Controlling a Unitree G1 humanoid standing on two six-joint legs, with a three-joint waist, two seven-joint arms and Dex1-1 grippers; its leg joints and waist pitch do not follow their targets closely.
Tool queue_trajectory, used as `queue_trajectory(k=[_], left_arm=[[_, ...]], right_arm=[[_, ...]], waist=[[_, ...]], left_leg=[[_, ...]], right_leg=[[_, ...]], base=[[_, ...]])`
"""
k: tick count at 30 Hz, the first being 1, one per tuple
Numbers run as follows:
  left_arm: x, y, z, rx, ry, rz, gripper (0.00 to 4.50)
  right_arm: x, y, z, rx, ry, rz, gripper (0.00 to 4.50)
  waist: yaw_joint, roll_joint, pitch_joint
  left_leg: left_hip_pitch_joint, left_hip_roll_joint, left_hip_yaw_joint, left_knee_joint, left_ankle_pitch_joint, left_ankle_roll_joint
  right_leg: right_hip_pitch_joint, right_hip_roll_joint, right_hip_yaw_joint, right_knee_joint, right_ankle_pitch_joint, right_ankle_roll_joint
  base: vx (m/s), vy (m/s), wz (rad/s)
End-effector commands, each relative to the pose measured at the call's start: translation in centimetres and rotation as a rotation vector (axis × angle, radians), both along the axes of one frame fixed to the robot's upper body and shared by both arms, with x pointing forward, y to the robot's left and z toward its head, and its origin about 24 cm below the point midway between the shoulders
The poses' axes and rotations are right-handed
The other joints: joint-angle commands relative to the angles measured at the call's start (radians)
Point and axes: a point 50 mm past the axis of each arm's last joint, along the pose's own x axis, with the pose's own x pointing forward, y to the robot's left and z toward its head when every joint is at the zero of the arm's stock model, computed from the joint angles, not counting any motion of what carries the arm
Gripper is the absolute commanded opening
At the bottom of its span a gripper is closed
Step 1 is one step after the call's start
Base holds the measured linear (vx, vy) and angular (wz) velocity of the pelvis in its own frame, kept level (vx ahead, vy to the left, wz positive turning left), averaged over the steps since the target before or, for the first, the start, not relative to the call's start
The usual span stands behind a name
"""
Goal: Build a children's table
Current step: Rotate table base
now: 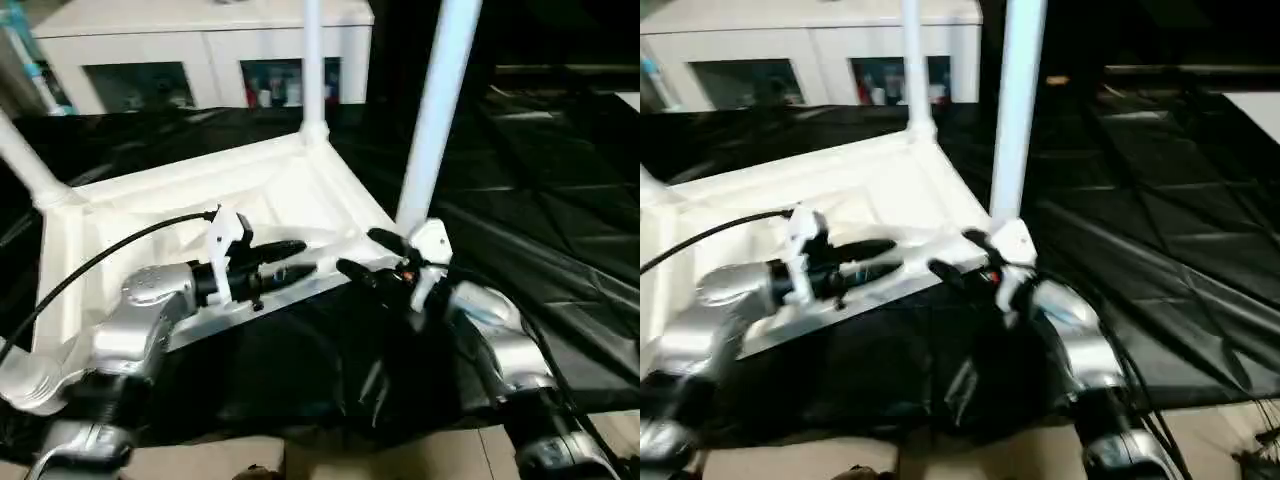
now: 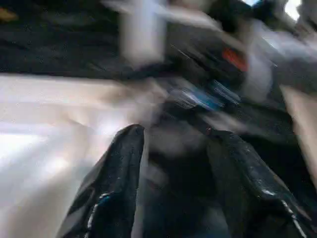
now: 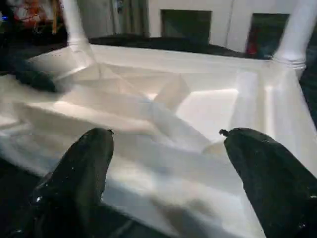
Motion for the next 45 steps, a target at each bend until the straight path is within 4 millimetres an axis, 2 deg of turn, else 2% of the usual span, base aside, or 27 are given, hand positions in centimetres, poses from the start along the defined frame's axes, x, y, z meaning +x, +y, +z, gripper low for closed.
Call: queue_trajectory(k=[1, 3, 4, 5, 6, 8, 9, 11, 12, 13, 14, 15, 16, 20, 22, 24, 26, 28, 31, 34, 35, 37, 38, 41, 42, 44, 45], left_arm=[[-1.3, -0.2, -0.6, 0.071, 0.051, -0.063, 2.68], [-2.0, 0.2, -0.9, 0.128, 0.072, -0.062, 2.6], [-2.4, 0.5, -1.3, 0.177, 0.078, -0.06, 2.7], [-2.7, 0.8, -1.7, 0.22, 0.096, -0.052, 2.7], [-3.0, 1.1, -1.9, 0.253, 0.107, -0.044, 3.03], [-3.4, 1.7, -2.3, 0.306, 0.118, -0.017, 2.94], [-3.6, 2.1, -2.5, 0.328, 0.122, 0.013, 2.94], [-3.9, 2.7, -2.7, 0.344, 0.135, 0.055, 3.28], [-4.3, 3.3, -3.1, 0.367, 0.147, 0.096, 3.44], [-4.3, 3.3, -3.1, 0.37, 0.147, 0.099, 3.45], [-4.4, 3.6, -3.2, 0.38, 0.15, 0.112, 3.42], [-4.6, 3.8, -3.4, 0.392, 0.151, 0.134, 3.56], [-4.7, 4.1, -3.5, 0.394, 0.144, 0.168, 3.78], [-4.9, 4.8, -3.9, 0.401, 0.127, 0.242, 3.82], [-5.3, 5.0, -4.3, 0.415, 0.117, 0.255, 4.28], [-5.4, 5.1, -4.4, 0.41, 0.11, 0.275, 4.27], [-5.3, 5.1, -4.4, 0.405, 0.098, 0.294, 4.41], [-5.3, 5.0, -4.4, 0.406, 0.094, 0.298, 4.41], [-5.3, 4.6, -4.5, 0.396, 0.092, 0.293, 4.41], [-5.2, 4.1, -4.7, 0.382, 0.084, 0.287, 4.41], [-5.2, 4.1, -4.7, 0.382, 0.084, 0.287, 4.41], [-5.2, 4.0, -4.7, 0.379, 0.081, 0.287, 4.41], [-5.2, 4.0, -4.7, 0.377, 0.08, 0.286, 4.41], [-5.1, 4.0, -4.8, 0.374, 0.076, 0.287, 4.41], [-5.1, 4.1, -4.7, 0.359, 0.073, 0.283, 4.41], [-5.2, 4.1, -4.7, 0.353, 0.073, 0.279, 4.41], [-5.4, 4.1, -4.7, 0.343, 0.073, 0.273, 4.41]], right_arm=[[0.8, 0.1, 0.2, -0.01, -0.006, -0.046, 3.98], [1.3, 0.4, 0.5, -0.011, -0.01, -0.07, 3.98], [1.5, 0.6, 0.6, -0.001, -0.005, -0.074, 3.98], [1.8, 0.7, 0.7, 0.002, -0.003, -0.093, 3.98], [2.0, 0.7, 0.8, 0.007, -0.001, -0.109, 3.98], [2.4, 0.8, 0.9, 0.036, 0.011, -0.133, 3.98], [2.7, 0.8, 1.0, 0.036, 0.007, -0.147, 3.98], [2.9, 0.8, 1.0, 0.031, 0.002, -0.165, 3.98], [3.4, 0.6, 1.1, 0.022, 0.003, -0.204, 3.98], [3.4, 0.6, 1.1, 0.022, 0.003, -0.209, 3.98], [3.6, 0.5, 1.1, 0.021, 0.004, -0.226, 3.98], [3.8, 0.3, 1.1, 0.021, 0.006, -0.254, 3.98], [4.2, -0.2, 1.2, 0.017, 0.007, -0.303, 3.98], [4.9, -1.6, 1.2, 0.001, 0.009, -0.408, 3.98], [5.3, -2.9, 1.2, -0.017, 0.017, -0.487, 3.98], [5.5, -4.0, 1.2, -0.037, 0.017, -0.541, 3.98], [5.7, -5.1, 1.3, -0.048, 0.01, -0.582, 3.98], [5.8, -6.0, 1.5, -0.055, 0.004, -0.614, 3.98], [5.8, -7.5, 1.8, -0.069, -0.005, -0.655, 3.98], [5.9, -10.2, 2.6, -0.093, -0.026, -0.718, 3.98], [5.9, -10.2, 2.6, -0.093, -0.026, -0.718, 3.98], [6.0, -11.0, 2.8, -0.109, -0.032, -0.739, 3.98], [6.0, -11.6, 3.0, -0.114, -0.037, -0.75, 3.98], [6.0, -12.9, 3.6, -0.13, -0.052, -0.775, 3.98], [6.0, -13.7, 4.0, -0.142, -0.061, -0.784, 3.98], [6.0, -13.8, 4.1, -0.146, -0.064, -0.783, 3.98], [6.0, -13.8, 4.1, -0.156, -0.069, -0.769, 3.98]], waist=[[-0.001, -0.008, -0.066], [-0.006, -0.01, -0.062], [-0.007, -0.015, -0.064], [-0.009, -0.019, -0.06], [-0.007, -0.022, -0.062], [-0.008, -0.02, -0.06], [-0.008, -0.024, -0.06], [-0.006, -0.022, -0.062], [-0.006, -0.026, -0.061], [-0.008, -0.025, -0.061], [-0.007, -0.024, -0.062], [-0.007, -0.023, -0.062], [-0.006, -0.024, -0.062], [-0.001, -0.027, -0.064], [-0.003, -0.029, -0.064], [-0.001, -0.028, -0.065], [0.006, -0.025, -0.066], [0.013, -0.026, -0.065], [0.013, -0.026, -0.066], [0.015, -0.026, -0.067], [0.014, -0.02, -0.067], [0.011, -0.026, -0.067], [0.011, -0.026, -0.068], [0.011, -0.018, -0.07], [0.01, -0.022, -0.069], [0.011, -0.022, -0.069], [0.012, -0.016, -0.068]], left_leg=[[0.028, 0.049, -0.015, -0.073, -0.166, 0.071], [0.027, 0.048, -0.017, -0.079, -0.187, 0.054], [0.026, 0.049, -0.02, -0.079, -0.194, 0.044], [0.028, 0.046, -0.016, -0.079, -0.202, 0.036], [0.029, 0.047, -0.018, -0.079, -0.204, 0.031], [0.031, 0.046, -0.018, -0.081, -0.216, 0.018], [0.03, 0.045, -0.018, -0.082, -0.218, 0.017], [0.033, 0.045, -0.018, -0.08, -0.22, 0.007], [0.033, 0.045, -0.017, -0.081, -0.218, 0.006], [0.031, 0.045, -0.019, -0.081, -0.217, 0.003], [0.035, 0.044, -0.017, -0.08, -0.223, -0.001], [0.034, 0.044, -0.017, -0.081, -0.225, -0.003], [0.035, 0.043, -0.017, -0.08, -0.223, -0.006], [0.035, 0.041, -0.016, -0.077, -0.221, -0.004], [0.032, 0.04, -0.018, -0.077, -0.226, -0.006], [0.034, 0.041, -0.016, -0.075, -0.225, -0.007], [0.041, 0.04, -0.012, -0.071, -0.23, -0.006], [0.041, 0.04, -0.012, -0.071, -0.234, -0.007], [0.036, 0.039, -0.016, -0.072, -0.239, -0.017], [0.037, 0.038, -0.015, -0.069, -0.25, -0.02], [0.035, 0.037, -0.017, -0.069, -0.251, -0.02], [0.031, 0.035, -0.016, -0.067, -0.248, -0.014], [0.03, 0.035, -0.017, -0.065, -0.24, -0.008], [0.03, 0.034, -0.017, -0.061, -0.227, -0.001], [0.03, 0.033, -0.015, -0.06, -0.226, 0.005], [0.028, 0.034, -0.016, -0.059, -0.23, 0.013], [0.027, 0.034, -0.017, -0.059, -0.232, 0.013]], right_leg=[[0.044, -0.046, 0.032, -0.048, -0.117, -0.252], [0.043, -0.044, 0.034, -0.053, -0.153, -0.237], [0.047, -0.047, 0.036, -0.051, -0.162, -0.229], [0.043, -0.045, 0.038, -0.055, -0.177, -0.221], [0.044, -0.046, 0.038, -0.053, -0.177, -0.22], [0.041, -0.043, 0.039, -0.051, -0.185, -0.212], [0.042, -0.042, 0.039, -0.052, -0.184, -0.21], [0.04, -0.043, 0.04, -0.049, -0.167, -0.217], [0.04, -0.041, 0.039, -0.049, -0.162, -0.217], [0.041, -0.042, 0.038, -0.046, -0.156, -0.219], [0.038, -0.039, 0.038, -0.047, -0.151, -0.217], [0.039, -0.039, 0.039, -0.047, -0.147, -0.218], [0.039, -0.037, 0.038, -0.047, -0.136, -0.219], [0.039, -0.036, 0.038, -0.045, -0.117, -0.219], [0.043, -0.037, 0.037, -0.044, -0.119, -0.218], [0.042, -0.038, 0.037, -0.044, -0.119, -0.219], [0.037, -0.033, 0.038, -0.046, -0.113, -0.219], [0.037, -0.032, 0.038, -0.044, -0.112, -0.214], [0.042, -0.032, 0.036, -0.043, -0.12, -0.205], [0.042, -0.032, 0.035, -0.044, -0.117, -0.21], [0.043, -0.033, 0.035, -0.042, -0.115, -0.21], [0.047, -0.033, 0.034, -0.043, -0.111, -0.213], [0.049, -0.035, 0.033, -0.043, -0.108, -0.215], [0.048, -0.033, 0.031, -0.04, -0.086, -0.225], [0.049, -0.031, 0.031, -0.041, -0.081, -0.23], [0.051, -0.033, 0.03, -0.042, -0.095, -0.237], [0.051, -0.034, 0.03, -0.042, -0.099, -0.238]], base=[[0.0, 0.0, 0.0], [0.0, 0.0, 0.0], [0.0, 0.0, 0.0], [0.0, 0.0, 0.0], [0.0, 0.0, 0.0], [0.0, 0.0, 0.0], [0.0, 0.0, 0.0], [0.0, 0.0, 0.0], [0.0, 0.0, 0.0], [0.0, 0.0, 0.0], [0.0, 0.0, 0.0], [0.0, 0.0, 0.0], [0.0, 0.0, 0.0], [0.0, 0.0, 0.0], [0.0, 0.0, 0.0], [0.0, 0.0, 0.0], [0.0, 0.0, 0.0], [0.0, 0.0, 0.0], [0.0, 0.0, 0.0], [0.0, 0.0, 0.0], [0.0, 0.0, 0.0], [0.0, 0.0, 0.0], [0.0, 0.0, 0.0], [0.0, 0.0, 0.0], [0.0, 0.0, 0.0], [0.0, 0.0, 0.0], [0.0, 0.0, 0.0]])
